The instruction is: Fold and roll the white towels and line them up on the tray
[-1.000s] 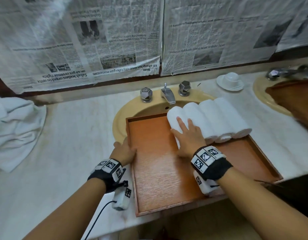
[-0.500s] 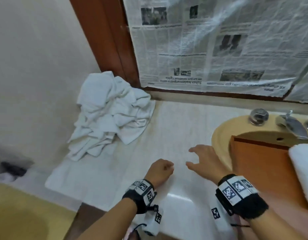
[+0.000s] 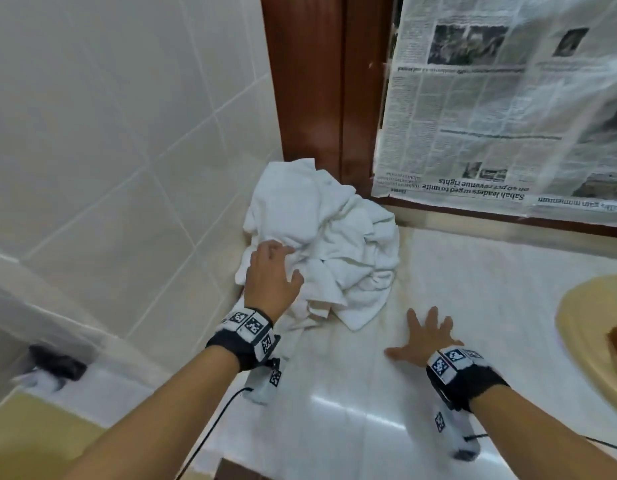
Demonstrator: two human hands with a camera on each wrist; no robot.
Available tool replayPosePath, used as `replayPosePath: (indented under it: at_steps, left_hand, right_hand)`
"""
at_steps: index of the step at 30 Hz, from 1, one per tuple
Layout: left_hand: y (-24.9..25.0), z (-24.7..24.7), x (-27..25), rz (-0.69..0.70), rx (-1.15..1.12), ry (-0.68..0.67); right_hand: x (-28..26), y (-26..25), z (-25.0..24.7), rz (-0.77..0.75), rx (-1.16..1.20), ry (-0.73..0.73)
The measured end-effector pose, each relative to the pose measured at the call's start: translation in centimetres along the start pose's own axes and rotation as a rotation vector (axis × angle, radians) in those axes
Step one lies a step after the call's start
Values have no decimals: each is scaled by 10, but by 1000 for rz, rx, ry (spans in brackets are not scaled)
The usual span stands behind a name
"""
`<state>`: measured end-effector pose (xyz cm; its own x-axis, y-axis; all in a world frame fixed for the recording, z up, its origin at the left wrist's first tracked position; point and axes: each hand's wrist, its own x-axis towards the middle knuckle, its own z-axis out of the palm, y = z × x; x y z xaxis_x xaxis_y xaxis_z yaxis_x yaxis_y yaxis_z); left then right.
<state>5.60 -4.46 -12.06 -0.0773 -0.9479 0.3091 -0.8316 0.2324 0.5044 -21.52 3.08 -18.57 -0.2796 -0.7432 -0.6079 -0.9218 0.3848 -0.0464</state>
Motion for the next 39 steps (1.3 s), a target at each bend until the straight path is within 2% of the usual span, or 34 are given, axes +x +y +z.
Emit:
replayPosePath:
  at_steps: [5, 10, 13, 18, 22, 25, 27, 29, 31, 33, 36, 39]
  left_hand:
    - [-3, 2, 46, 44, 204, -5]
    - [-1, 5, 77, 4, 333, -30]
    - [-4, 1, 86, 18, 277, -61]
    - [-14, -9, 84, 156, 24, 24]
    - [-9, -40, 88, 198, -148, 24]
    - [4, -71, 91, 203, -91, 5]
    - [13, -90, 95, 109, 74, -46]
    - [23, -108, 99, -10, 253, -123]
    - [34, -125, 104, -50, 308, -152]
    - [49, -145, 114, -34, 292, -149]
    - [83, -180, 132, 30, 279, -106]
    - [131, -221, 146, 147, 378, -9]
  right_hand:
    - [-1, -5, 7, 47, -49, 14]
    - [0, -9, 7, 78, -65, 15]
    - [1, -9, 7, 83, -69, 22]
    - [3, -8, 7, 76, -65, 40]
    - [3, -6, 5, 69, -43, 42]
    - [0, -6, -1, 62, -44, 11]
    - [-1, -7, -10, 61, -43, -7]
    - [-3, -9, -29, 39, -15, -13]
    - [-8, -14, -58, -18, 30, -18]
    - [-19, -25, -97, -101, 47, 17]
    - [-51, -51, -171, -270, 73, 190]
    - [-88, -73, -242, -491, 189, 343]
